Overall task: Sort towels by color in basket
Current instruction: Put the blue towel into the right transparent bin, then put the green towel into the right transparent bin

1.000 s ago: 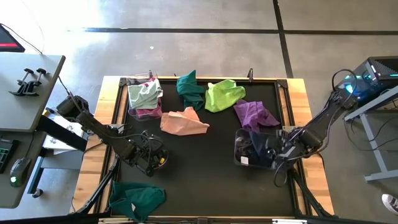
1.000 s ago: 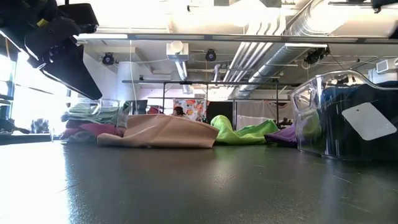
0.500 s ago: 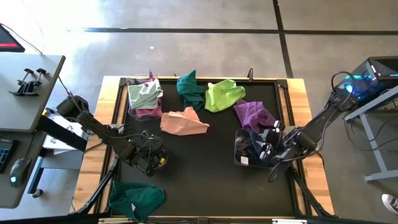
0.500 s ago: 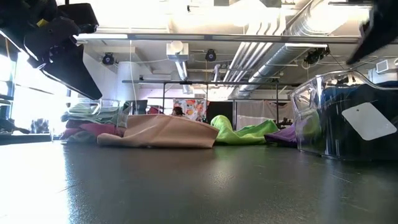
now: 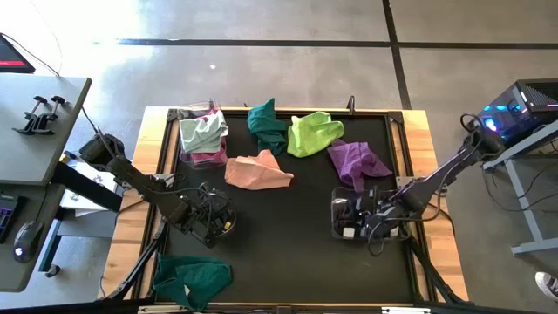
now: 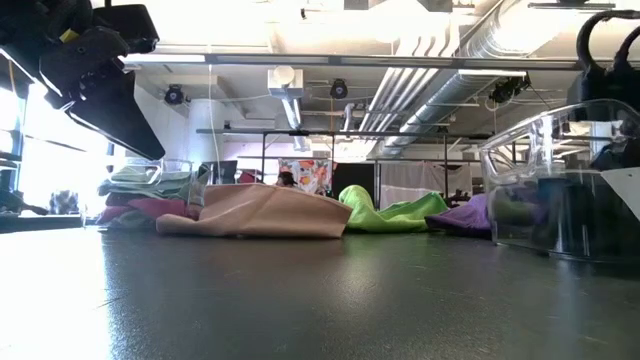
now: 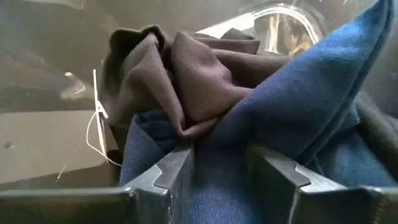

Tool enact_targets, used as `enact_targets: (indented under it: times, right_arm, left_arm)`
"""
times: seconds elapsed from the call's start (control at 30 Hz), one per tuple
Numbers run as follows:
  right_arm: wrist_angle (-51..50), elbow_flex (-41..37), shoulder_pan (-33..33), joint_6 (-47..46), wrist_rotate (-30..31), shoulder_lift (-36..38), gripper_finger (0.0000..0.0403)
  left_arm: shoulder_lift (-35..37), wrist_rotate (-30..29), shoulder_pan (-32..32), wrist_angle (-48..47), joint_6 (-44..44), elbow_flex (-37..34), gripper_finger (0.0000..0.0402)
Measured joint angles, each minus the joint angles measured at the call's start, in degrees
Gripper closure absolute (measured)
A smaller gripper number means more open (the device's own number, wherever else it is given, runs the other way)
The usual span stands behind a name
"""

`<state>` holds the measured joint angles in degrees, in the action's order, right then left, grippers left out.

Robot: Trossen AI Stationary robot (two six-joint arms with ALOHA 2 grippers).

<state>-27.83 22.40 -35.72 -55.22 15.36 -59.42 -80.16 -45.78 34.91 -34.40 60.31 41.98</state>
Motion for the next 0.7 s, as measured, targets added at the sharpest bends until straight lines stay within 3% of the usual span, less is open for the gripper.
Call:
enact_targets:
  times: [0.17,0.33,0.6,0.7]
  right_arm:
    - [-0.81,1.25,0.89,4.98,-1.13,-0.13,0.0261]
    - [-5.75,8.03,0.87,11.22,-1.63,-0.15,0.0261]
    - [-21.35,21.53,0.84,12.26,1.63,-0.15,0.0261]
    - [-20.76,24.44,0.8,14.61,7.12,-0.13,0.0261]
  left_arm:
    - [0.0,-0.01,-0.01,0.0,0.02,0.0,0.0257]
    - [0.0,0.0,0.0,0.03,0.02,0.0,0.0257]
    - [0.0,0.0,0.0,0.0,0.0,0.0,0.0257]
    - [0.0,0.0,0.0,0.0,-0.02,0.0,0.0257]
